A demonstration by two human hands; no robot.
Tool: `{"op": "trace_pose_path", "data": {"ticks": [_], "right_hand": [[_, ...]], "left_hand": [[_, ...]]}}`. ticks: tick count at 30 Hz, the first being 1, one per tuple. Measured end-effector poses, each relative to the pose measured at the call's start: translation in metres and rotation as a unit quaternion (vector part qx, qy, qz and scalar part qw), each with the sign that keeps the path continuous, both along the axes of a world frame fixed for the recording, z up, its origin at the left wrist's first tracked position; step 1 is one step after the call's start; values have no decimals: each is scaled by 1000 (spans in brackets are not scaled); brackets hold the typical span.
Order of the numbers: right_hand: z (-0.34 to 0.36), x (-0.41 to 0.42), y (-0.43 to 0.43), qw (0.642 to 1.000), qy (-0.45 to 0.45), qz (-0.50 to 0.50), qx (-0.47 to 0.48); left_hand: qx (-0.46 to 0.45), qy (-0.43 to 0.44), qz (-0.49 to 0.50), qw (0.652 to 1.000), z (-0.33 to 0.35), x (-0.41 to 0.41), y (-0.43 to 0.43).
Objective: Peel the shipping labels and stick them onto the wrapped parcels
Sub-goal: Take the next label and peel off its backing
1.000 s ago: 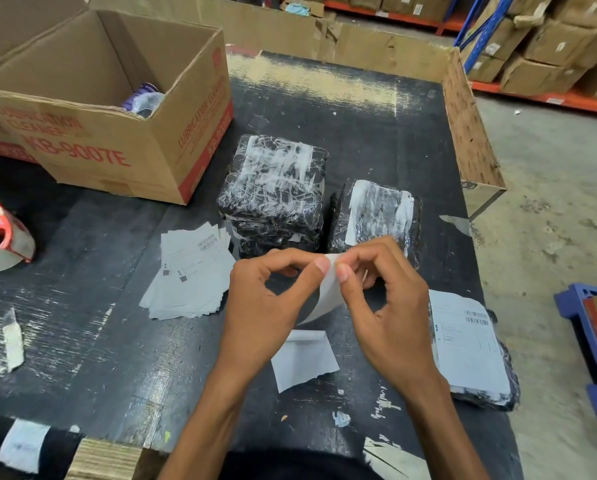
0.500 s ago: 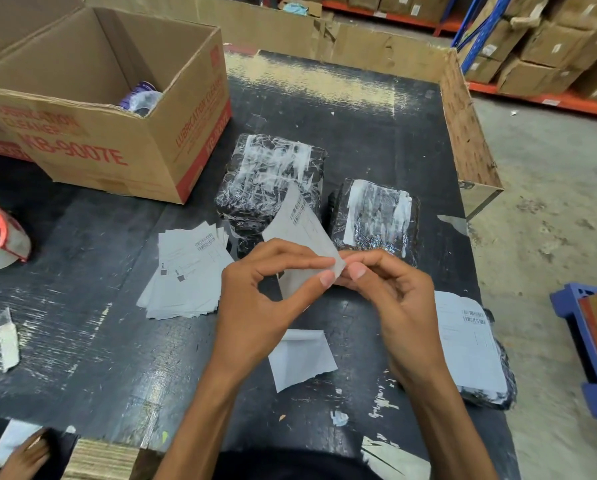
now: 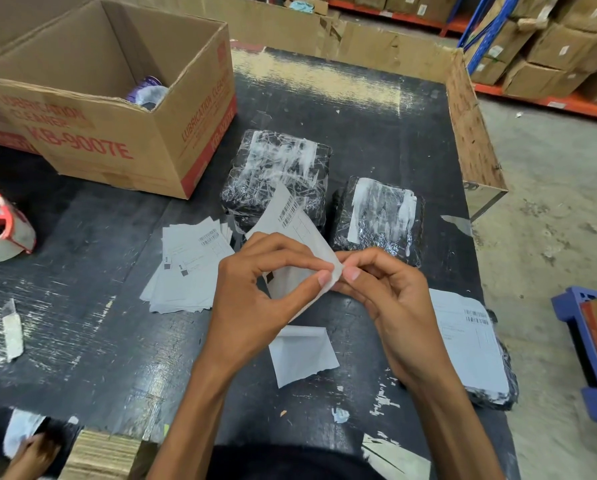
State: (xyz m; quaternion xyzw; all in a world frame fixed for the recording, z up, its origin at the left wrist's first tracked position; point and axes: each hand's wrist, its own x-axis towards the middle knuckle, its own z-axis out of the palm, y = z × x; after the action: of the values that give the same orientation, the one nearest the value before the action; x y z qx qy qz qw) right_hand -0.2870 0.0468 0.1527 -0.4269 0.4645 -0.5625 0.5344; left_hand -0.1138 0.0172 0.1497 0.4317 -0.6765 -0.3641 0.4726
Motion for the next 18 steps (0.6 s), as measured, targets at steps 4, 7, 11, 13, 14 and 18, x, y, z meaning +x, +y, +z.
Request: {"op": "trace_pose_path", "data": {"ticks": [4, 7, 11, 13, 14, 18], "right_hand": [[1, 1, 1, 1000, 13, -3, 7], [1, 3, 0, 1000, 29, -8, 0], [0, 7, 1, 995, 92, -17, -40], [-2, 9, 1, 985, 152, -37, -75], [-3, 11, 1, 979, 176, -47, -91], [-4, 13, 2, 957, 243, -72, -141]], "left_hand": [[-4, -1, -5, 1000, -1, 1, -1], [4, 14, -7, 1000, -2, 0, -1], [45, 63, -21, 997, -7, -1, -2], [61, 84, -29, 994, -8, -3, -2], [69, 94, -33, 993, -8, -3, -2], [89, 126, -33, 988, -8, -5, -1]]}}
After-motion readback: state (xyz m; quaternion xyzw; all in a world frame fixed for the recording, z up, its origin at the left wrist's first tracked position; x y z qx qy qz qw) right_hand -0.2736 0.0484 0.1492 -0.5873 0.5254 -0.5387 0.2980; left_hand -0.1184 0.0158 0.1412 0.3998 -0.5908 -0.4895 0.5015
